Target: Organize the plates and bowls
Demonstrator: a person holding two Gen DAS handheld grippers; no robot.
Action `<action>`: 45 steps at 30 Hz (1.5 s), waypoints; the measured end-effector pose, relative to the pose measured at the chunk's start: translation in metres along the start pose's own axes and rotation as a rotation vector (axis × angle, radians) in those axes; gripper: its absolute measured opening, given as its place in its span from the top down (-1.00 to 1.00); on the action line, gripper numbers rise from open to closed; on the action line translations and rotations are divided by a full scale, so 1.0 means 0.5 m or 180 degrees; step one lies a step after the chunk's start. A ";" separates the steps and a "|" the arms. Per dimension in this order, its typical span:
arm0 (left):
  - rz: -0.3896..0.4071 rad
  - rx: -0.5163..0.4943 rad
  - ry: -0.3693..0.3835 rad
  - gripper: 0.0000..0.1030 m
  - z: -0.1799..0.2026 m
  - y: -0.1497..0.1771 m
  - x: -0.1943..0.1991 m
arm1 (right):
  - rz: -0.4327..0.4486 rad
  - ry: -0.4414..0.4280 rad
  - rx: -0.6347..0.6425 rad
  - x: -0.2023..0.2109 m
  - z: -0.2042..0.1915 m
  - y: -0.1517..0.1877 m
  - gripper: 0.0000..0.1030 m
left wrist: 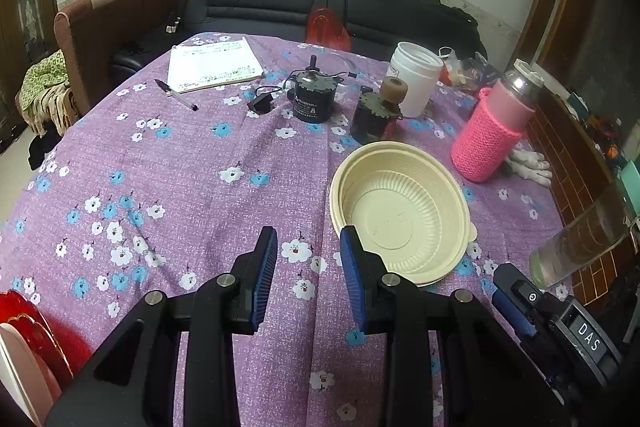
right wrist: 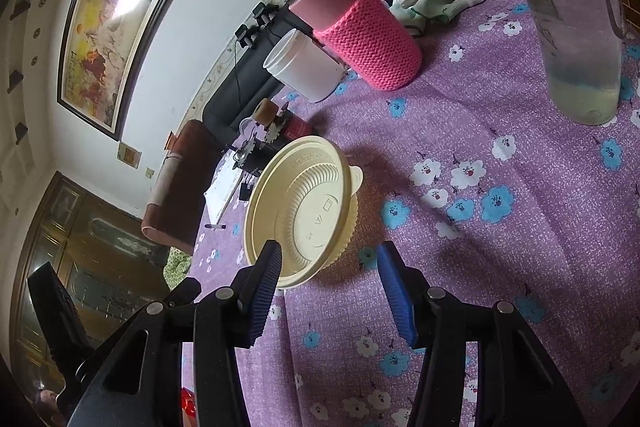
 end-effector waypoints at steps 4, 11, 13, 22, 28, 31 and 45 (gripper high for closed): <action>-0.0001 -0.0004 -0.0006 0.42 -0.001 0.000 0.000 | 0.0006 -0.0001 -0.0003 0.001 0.000 0.000 -0.03; 0.0008 0.0012 -0.0014 0.42 -0.003 -0.003 -0.003 | -0.0005 -0.0005 -0.0005 0.000 0.001 0.002 -0.03; -0.0002 0.0018 -0.0012 0.42 -0.004 -0.003 -0.005 | -0.0007 0.0000 -0.0004 -0.001 0.002 0.002 -0.03; 0.0017 0.0050 0.0001 0.42 -0.002 -0.013 -0.017 | 0.0002 0.0017 -0.0002 -0.001 0.002 0.002 -0.03; 0.0054 0.0060 -0.0016 0.42 0.006 -0.023 -0.037 | 0.0017 0.0032 -0.0010 -0.001 0.006 -0.001 -0.03; 0.0069 0.0067 -0.0037 0.42 0.007 -0.028 -0.052 | 0.0019 0.0052 -0.0017 -0.002 0.008 -0.002 -0.03; 0.0242 0.0356 -0.0045 0.42 0.006 -0.104 -0.093 | 0.0263 0.0248 0.0295 -0.008 -0.055 -0.133 -0.03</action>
Point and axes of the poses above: each gripper's, at about its wrist camera, not at the fingertips, and x roughly against the way its jaws point, z to its right, y to its underside, the point moved 9 cm from there along -x, roughly the way its jaws point, and after that the axes turned 14 degrees about x, right-handed, at the moved point
